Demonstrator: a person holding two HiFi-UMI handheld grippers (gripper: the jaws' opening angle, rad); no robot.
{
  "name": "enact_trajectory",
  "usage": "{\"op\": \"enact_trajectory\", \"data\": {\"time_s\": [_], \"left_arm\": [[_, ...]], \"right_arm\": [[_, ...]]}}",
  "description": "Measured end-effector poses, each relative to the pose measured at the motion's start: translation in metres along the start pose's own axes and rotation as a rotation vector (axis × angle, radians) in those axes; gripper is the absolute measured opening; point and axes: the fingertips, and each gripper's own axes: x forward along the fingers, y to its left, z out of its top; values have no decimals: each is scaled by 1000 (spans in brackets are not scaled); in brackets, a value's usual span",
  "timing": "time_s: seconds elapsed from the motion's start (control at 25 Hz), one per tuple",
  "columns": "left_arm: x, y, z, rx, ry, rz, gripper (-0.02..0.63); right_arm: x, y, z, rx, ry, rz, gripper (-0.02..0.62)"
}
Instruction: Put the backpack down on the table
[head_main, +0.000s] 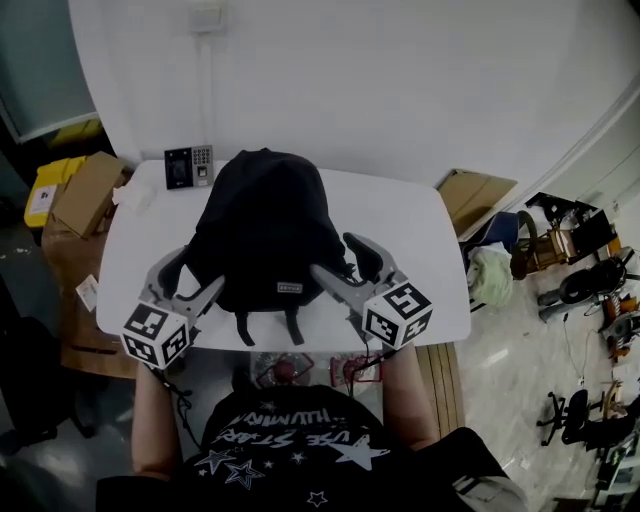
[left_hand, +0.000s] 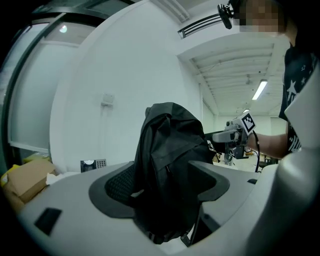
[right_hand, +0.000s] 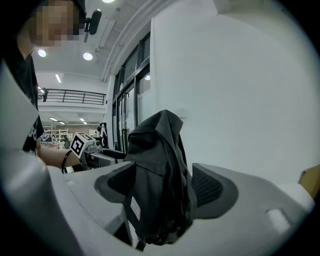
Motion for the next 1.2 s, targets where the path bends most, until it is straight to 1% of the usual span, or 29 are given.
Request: {"op": "enact_trajectory", "data": {"time_s": [0.12,0.16,0.2,0.24,0.36,0.4,0.44,0.48,0.6,0.64,0.68,0.76,0.8,0.84,0.92,1.08,1.16,1.2], "left_arm": [[-3,-15,-3,14,6,28,334],[-4,-19,-3,15,4,43,334],[-4,-23,-4,13,3,57,334],[-5,-27,-5,8,5,67,334],[-7,-45,-11,-3,22,91,334],[-9,-50,-14,-2,30,101,334],[-10,-56,-16,-1,38,111,334],[-12,-61,-18,-2,44,121,334],[-17,-81,-22,-9,50,147,333],[-19,-89,-22,-14,48,156,333],[-21,-96,-22,-22,45,164,333],[-22,-111,-22,-41,40,180,325],[-22,-120,-24,-50,42,187,285],[-23,-129,-27,-60,45,195,261],[-29,-147,-37,-86,48,220,254],[-49,-174,-53,-141,27,287,121],[-62,-187,-60,-178,9,337,77],[-70,-193,-63,-201,-2,362,43]], "right_arm": [[-8,1,-10,9,4,46,344],[-10,2,-13,6,7,60,332],[-12,2,-15,0,12,74,286],[-14,3,-18,-7,18,86,264],[-25,3,-24,-23,31,121,259],[-29,3,-26,-24,29,131,241],[-33,1,-27,-22,25,139,199],[-38,0,-28,-17,19,147,178],[-53,-3,-36,3,14,164,167],[-58,-3,-38,6,14,168,142],[-63,-4,-40,7,15,174,100],[-72,-6,-42,6,18,194,46],[-76,-6,-44,5,20,208,25],[-81,-7,-46,3,22,224,19],[-88,-4,-51,-4,30,256,14],[-102,9,-69,-35,74,311,3],[-109,19,-83,-61,113,352,3],[-112,23,-89,-71,128,375,3]]}}
